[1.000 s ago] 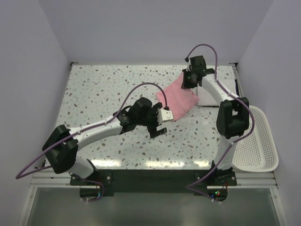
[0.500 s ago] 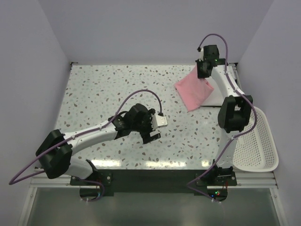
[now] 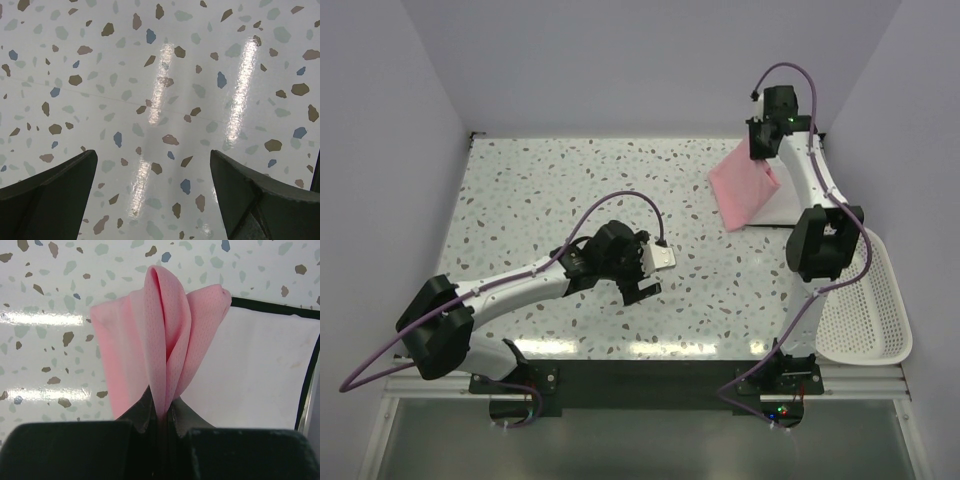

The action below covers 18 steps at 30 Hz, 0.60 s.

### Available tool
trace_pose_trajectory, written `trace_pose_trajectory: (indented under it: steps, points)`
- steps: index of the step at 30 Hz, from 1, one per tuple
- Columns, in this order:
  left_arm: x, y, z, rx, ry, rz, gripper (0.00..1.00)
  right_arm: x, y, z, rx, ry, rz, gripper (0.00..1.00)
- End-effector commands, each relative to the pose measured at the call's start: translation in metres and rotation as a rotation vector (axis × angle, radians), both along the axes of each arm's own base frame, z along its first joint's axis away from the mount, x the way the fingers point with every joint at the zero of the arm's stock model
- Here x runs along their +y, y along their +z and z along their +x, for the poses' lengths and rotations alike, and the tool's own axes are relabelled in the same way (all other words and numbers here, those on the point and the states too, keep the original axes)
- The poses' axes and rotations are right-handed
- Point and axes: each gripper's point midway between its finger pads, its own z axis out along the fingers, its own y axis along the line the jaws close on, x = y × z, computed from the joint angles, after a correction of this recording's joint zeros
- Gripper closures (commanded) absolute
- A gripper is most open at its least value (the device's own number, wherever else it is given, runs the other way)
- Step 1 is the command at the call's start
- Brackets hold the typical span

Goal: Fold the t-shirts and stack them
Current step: Neatly place the folded tshirt to the corner

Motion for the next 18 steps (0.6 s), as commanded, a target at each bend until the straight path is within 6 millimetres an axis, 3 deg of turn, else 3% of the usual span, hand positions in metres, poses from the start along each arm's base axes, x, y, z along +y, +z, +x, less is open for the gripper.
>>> trace_pose_trajectory:
  steps: [1,8,9,10,18]
  points:
    - [0.001,0.007,0.003,-0.015,0.015,-0.022,0.0,-0.011,0.067,-0.008,-0.117,-0.021,-0.005,1.0]
    - [0.001,0.008,0.003,-0.015,0.012,-0.021,0.0,-0.029,0.072,-0.01,-0.119,-0.048,0.001,1.0]
    - [0.001,0.006,0.003,-0.013,0.01,-0.018,0.0,-0.047,0.07,-0.011,-0.116,-0.081,-0.002,1.0]
    - [0.001,0.007,0.003,-0.014,0.007,-0.017,0.0,-0.05,0.071,-0.01,-0.12,-0.083,-0.003,1.0]
    - [-0.002,0.003,0.004,-0.01,-0.011,-0.001,0.0,-0.079,0.043,-0.001,-0.103,-0.063,-0.024,1.0]
